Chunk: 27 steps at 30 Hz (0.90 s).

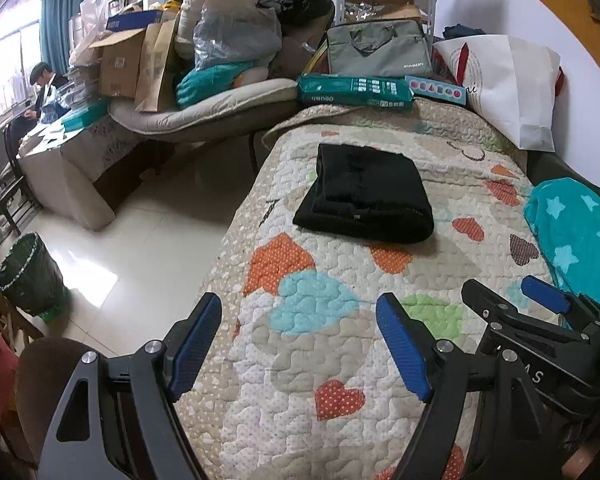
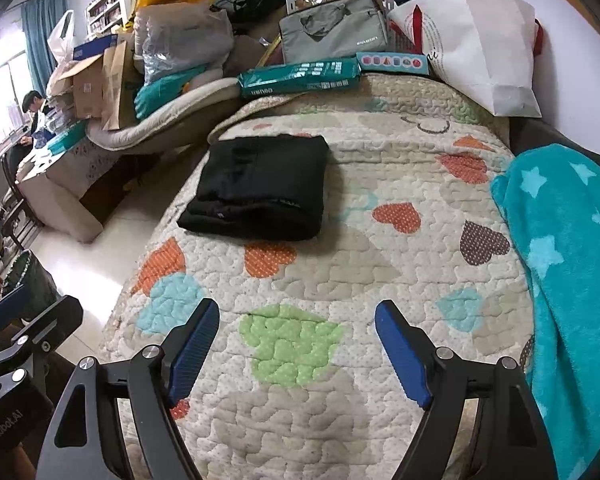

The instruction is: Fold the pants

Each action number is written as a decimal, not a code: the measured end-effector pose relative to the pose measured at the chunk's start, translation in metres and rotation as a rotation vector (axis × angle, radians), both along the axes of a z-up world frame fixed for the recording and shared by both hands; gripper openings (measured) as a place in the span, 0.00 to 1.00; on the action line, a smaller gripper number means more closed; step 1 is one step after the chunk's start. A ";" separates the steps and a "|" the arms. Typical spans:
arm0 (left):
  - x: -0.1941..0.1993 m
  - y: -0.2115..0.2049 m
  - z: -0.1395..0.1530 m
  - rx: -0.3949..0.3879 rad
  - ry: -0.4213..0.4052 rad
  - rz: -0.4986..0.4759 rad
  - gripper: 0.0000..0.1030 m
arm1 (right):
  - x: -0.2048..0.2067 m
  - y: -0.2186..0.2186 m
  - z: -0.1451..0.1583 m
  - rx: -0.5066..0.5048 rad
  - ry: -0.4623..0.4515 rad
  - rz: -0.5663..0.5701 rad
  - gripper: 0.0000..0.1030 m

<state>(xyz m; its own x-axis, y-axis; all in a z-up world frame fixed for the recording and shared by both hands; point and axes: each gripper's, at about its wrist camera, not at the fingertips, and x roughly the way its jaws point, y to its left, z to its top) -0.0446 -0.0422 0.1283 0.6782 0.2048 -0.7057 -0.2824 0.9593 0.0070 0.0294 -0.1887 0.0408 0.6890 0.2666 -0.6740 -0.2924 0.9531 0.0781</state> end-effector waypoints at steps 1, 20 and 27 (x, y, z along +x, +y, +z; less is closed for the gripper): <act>0.000 0.001 -0.001 -0.003 0.004 0.004 0.77 | 0.000 -0.001 -0.003 -0.009 0.005 -0.007 0.83; -0.006 0.000 -0.009 -0.020 0.017 0.003 0.77 | -0.005 0.003 -0.026 -0.062 0.053 0.010 0.83; -0.009 0.005 -0.010 -0.038 0.019 0.018 0.77 | -0.008 0.008 -0.027 -0.078 0.046 0.022 0.83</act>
